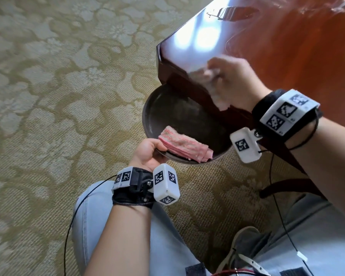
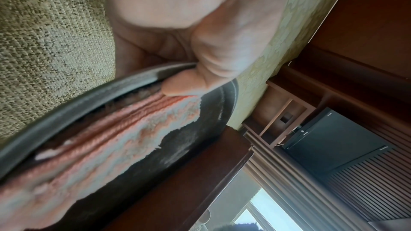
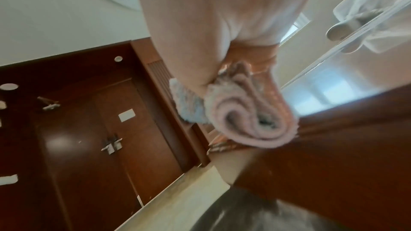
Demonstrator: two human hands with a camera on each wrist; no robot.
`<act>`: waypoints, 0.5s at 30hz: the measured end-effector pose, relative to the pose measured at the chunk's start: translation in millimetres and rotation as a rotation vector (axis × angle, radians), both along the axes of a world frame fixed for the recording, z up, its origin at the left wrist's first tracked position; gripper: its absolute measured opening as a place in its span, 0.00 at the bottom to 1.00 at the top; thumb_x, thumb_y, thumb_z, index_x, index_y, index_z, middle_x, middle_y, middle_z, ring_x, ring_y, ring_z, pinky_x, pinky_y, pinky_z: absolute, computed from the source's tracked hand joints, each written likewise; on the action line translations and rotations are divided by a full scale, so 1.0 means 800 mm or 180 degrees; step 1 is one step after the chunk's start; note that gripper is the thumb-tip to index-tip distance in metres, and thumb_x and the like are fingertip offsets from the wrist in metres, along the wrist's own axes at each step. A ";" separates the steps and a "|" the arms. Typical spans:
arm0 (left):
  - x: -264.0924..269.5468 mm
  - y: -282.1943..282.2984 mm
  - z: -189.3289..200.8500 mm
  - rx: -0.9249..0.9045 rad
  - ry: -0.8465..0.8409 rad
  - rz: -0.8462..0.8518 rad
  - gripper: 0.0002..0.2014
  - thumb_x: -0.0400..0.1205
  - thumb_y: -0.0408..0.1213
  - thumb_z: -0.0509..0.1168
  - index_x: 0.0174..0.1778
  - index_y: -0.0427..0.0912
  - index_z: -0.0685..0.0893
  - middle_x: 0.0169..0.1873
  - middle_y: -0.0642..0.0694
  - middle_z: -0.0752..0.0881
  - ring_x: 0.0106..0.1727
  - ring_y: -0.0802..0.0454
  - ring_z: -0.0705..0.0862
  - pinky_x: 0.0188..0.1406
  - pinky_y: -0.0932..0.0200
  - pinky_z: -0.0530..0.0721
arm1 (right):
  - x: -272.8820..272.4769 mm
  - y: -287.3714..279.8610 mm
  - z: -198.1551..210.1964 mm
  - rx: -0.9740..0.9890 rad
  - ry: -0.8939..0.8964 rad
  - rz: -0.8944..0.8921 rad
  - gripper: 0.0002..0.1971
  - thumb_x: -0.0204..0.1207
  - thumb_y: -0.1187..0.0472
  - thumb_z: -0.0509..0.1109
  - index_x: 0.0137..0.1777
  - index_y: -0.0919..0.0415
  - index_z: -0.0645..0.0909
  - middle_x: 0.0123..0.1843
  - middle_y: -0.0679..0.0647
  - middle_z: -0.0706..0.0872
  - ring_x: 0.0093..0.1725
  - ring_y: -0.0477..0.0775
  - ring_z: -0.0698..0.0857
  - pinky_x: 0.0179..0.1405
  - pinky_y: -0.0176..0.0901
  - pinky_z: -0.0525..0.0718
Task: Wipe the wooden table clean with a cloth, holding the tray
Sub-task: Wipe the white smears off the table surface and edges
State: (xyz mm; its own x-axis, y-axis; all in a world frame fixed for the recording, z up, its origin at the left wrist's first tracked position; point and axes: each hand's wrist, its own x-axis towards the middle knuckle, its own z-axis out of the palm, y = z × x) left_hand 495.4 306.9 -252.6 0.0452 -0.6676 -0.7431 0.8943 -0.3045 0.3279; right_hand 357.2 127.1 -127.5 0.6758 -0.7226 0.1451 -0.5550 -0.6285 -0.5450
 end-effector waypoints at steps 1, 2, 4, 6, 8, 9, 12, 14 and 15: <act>-0.001 0.001 0.003 -0.0011 0.0024 0.0012 0.19 0.73 0.18 0.49 0.56 0.31 0.77 0.52 0.33 0.85 0.47 0.39 0.86 0.42 0.55 0.91 | -0.001 -0.011 0.006 -0.0244 0.0129 -0.0224 0.14 0.80 0.69 0.61 0.63 0.64 0.81 0.45 0.46 0.78 0.42 0.44 0.75 0.46 0.33 0.72; -0.002 0.001 0.004 -0.0016 0.0023 0.0024 0.19 0.73 0.18 0.49 0.55 0.31 0.77 0.52 0.33 0.84 0.47 0.39 0.86 0.40 0.56 0.92 | -0.002 -0.024 0.008 -0.0412 0.0199 -0.0379 0.15 0.81 0.66 0.61 0.66 0.62 0.79 0.48 0.46 0.77 0.45 0.45 0.74 0.49 0.35 0.72; -0.004 0.003 0.006 -0.0022 0.0008 0.0048 0.18 0.73 0.18 0.49 0.55 0.31 0.77 0.53 0.33 0.84 0.47 0.39 0.86 0.39 0.56 0.92 | -0.001 -0.041 0.011 -0.0495 0.0360 -0.0505 0.16 0.81 0.64 0.61 0.68 0.59 0.78 0.50 0.46 0.76 0.50 0.52 0.79 0.54 0.44 0.76; -0.004 0.004 0.008 -0.0018 -0.0002 0.0053 0.18 0.73 0.18 0.49 0.55 0.32 0.77 0.53 0.33 0.84 0.48 0.39 0.86 0.39 0.56 0.91 | 0.002 -0.049 0.005 -0.0459 0.0445 -0.0479 0.17 0.80 0.66 0.62 0.67 0.60 0.80 0.50 0.45 0.76 0.56 0.58 0.82 0.57 0.42 0.77; -0.005 0.006 0.008 -0.0026 0.0020 0.0061 0.17 0.72 0.18 0.50 0.52 0.31 0.78 0.51 0.34 0.85 0.47 0.39 0.86 0.39 0.56 0.91 | 0.007 -0.050 -0.001 -0.0243 0.0378 -0.0398 0.17 0.76 0.72 0.64 0.63 0.64 0.84 0.45 0.44 0.77 0.52 0.54 0.85 0.50 0.30 0.76; -0.005 0.006 0.009 -0.0028 0.0023 0.0062 0.17 0.72 0.18 0.50 0.51 0.31 0.78 0.49 0.34 0.85 0.47 0.39 0.87 0.39 0.56 0.91 | 0.009 -0.050 -0.004 -0.0230 0.0435 -0.0324 0.20 0.72 0.76 0.65 0.62 0.65 0.85 0.45 0.46 0.77 0.49 0.51 0.85 0.47 0.30 0.75; -0.006 0.007 0.009 -0.0031 -0.0001 0.0069 0.16 0.69 0.18 0.52 0.48 0.31 0.78 0.47 0.34 0.85 0.45 0.39 0.87 0.39 0.56 0.91 | 0.016 -0.054 -0.012 -0.0377 0.0927 -0.0098 0.30 0.64 0.81 0.66 0.65 0.59 0.86 0.53 0.61 0.76 0.51 0.64 0.82 0.46 0.44 0.78; -0.006 0.007 0.008 -0.0054 -0.0001 0.0084 0.19 0.64 0.19 0.54 0.50 0.32 0.78 0.49 0.34 0.84 0.45 0.39 0.86 0.38 0.56 0.91 | 0.019 -0.059 -0.016 -0.0379 0.1112 0.0007 0.33 0.62 0.81 0.65 0.64 0.55 0.87 0.57 0.65 0.77 0.52 0.69 0.81 0.48 0.53 0.82; -0.007 0.007 0.008 -0.0065 -0.0006 0.0090 0.21 0.62 0.19 0.55 0.51 0.32 0.77 0.50 0.33 0.84 0.45 0.39 0.86 0.38 0.57 0.91 | 0.021 -0.061 -0.018 -0.0388 0.1125 0.0085 0.33 0.60 0.81 0.64 0.63 0.55 0.87 0.57 0.67 0.78 0.52 0.69 0.81 0.48 0.56 0.83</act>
State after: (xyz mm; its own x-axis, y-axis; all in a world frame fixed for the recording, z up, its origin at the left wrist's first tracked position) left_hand 490.2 312.3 -246.3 0.0656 -0.6811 -0.7293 0.9018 -0.2723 0.3355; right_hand 373.7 78.2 -141.8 0.7180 -0.6959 -0.0167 -0.6780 -0.6937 -0.2430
